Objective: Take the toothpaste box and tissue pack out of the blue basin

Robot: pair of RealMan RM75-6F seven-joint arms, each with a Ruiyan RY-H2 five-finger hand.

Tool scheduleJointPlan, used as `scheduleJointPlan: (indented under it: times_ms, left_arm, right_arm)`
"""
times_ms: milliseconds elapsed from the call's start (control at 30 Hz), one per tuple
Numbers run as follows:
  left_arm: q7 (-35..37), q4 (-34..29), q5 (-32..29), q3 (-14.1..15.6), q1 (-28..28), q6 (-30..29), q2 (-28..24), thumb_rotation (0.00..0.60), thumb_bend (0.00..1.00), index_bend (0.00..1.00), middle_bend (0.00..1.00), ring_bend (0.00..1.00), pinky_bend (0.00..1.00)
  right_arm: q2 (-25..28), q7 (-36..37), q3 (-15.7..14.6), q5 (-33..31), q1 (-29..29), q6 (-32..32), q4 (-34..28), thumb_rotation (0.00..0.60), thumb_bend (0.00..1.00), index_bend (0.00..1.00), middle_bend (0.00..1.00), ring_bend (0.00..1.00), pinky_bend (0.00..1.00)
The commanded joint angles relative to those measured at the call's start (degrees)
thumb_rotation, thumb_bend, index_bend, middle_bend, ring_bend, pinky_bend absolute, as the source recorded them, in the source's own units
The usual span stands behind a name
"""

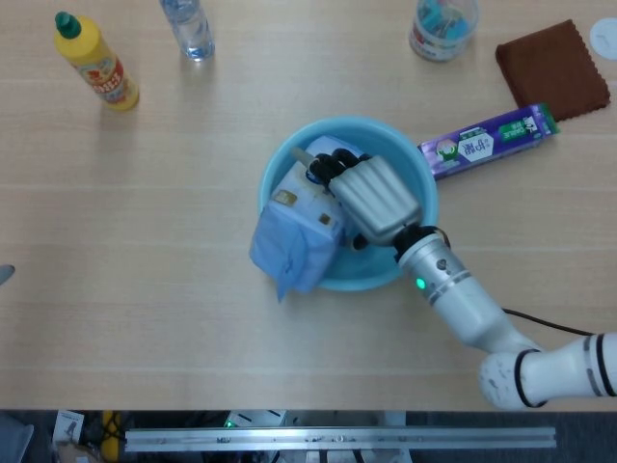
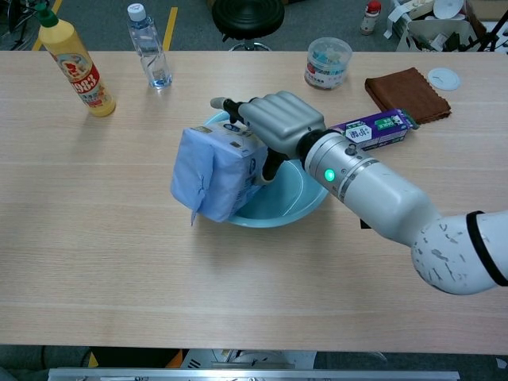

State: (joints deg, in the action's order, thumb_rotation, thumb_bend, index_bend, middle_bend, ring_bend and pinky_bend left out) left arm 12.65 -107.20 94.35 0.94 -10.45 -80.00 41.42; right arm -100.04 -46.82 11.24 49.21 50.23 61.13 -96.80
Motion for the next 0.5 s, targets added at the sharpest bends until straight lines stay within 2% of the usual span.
scheduleJointPlan:
  times_ms: [33,167,300,500]
  left_arm:
    - [-0.1,0.0,0.0,0.0,0.0,0.0,0.0,0.6,0.1,0.0,0.0,0.0,0.15]
    - [0.1,0.0,-0.1,-0.1,0.1,-0.2,-0.1,0.6,0.1,0.0,0.0,0.0,0.15]
    - [0.6,0.0,0.0,-0.2,0.0,-0.1,-0.3,0.6,0.1,0.0,0.0,0.0,0.15]
    - [1.1,-0.6,0.5,-0.2,-1.1,1.6,-0.2,0.6,0.1,0.0,0.0,0.0,0.15]
  right_arm:
    - [-1.1,-0.3,0.9,-0.9,1.0,0.6,0.9,0.6,0.03,0.01,0.25,0.21,0.46]
    - [0.6,0.8,0.6,-0.8,0.6,0.7,-1.1,0.6,0.03,0.01,0.25,0.21,0.46]
    - [5.4,3.8,-0.4,0.8,-1.1,0.3,-5.7,0.6,0.03,0.01,0.25,0.21,0.46]
    - [17.5,10.5,-2.2,7.7,-6.2,2.8,-14.5,0.6,0.04,0.01,0.25,0.21,0.46]
